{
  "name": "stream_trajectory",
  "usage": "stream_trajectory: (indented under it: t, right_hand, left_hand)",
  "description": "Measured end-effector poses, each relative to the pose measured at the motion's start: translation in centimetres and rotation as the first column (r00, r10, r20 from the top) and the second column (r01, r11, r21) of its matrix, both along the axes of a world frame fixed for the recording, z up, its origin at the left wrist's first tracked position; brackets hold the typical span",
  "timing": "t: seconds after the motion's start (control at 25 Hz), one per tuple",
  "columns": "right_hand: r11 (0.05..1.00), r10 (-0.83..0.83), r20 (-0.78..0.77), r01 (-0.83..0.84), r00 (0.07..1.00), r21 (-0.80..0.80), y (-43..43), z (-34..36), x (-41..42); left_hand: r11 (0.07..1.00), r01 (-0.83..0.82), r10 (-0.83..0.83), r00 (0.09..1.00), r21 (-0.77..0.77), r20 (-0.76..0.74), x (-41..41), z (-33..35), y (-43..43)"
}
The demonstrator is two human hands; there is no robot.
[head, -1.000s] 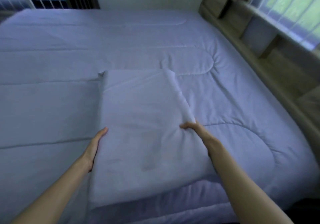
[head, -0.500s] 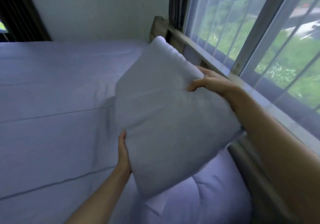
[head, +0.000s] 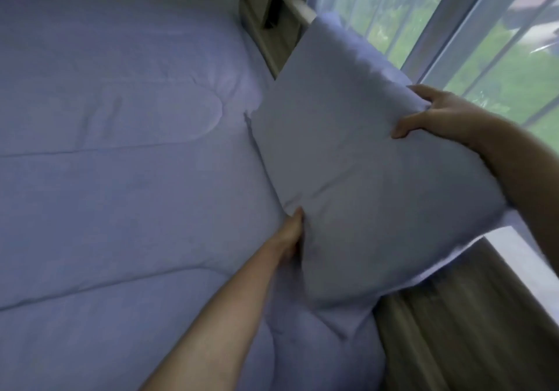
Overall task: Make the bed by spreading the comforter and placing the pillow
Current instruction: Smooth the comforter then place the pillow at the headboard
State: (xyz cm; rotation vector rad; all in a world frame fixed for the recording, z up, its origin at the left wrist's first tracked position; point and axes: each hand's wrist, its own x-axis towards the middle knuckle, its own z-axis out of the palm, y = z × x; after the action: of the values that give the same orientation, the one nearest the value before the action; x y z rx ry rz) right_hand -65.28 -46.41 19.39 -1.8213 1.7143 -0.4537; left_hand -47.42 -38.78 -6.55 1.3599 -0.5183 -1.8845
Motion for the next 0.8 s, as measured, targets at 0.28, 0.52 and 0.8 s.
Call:
stream_trajectory:
  t: [0.28,0.52,0.8]
  right_hand:
    - [0.965,-0.208,-0.465,0.102,0.861,-0.243,2.0,-2.7,0.8]
    - [0.96,0.127,-0.034,-0.131,0.991,-0.246,10.8,-19.8,20.3]
    - [0.966,0.217,-0.406,-0.255,0.888,-0.042,22.2,-34.0,22.6]
  left_hand:
    - [0.824,0.411,0.209,0.421,-0.39,0.883,11.1,-3.7,6.4]
    - [0.859,0.494,-0.022,-0.221,0.132,0.975,29.0,-9.1,19.8]
    - [0.913,0.393,-0.025,-0.219,0.112,0.975,31.3,-8.6,25.7]
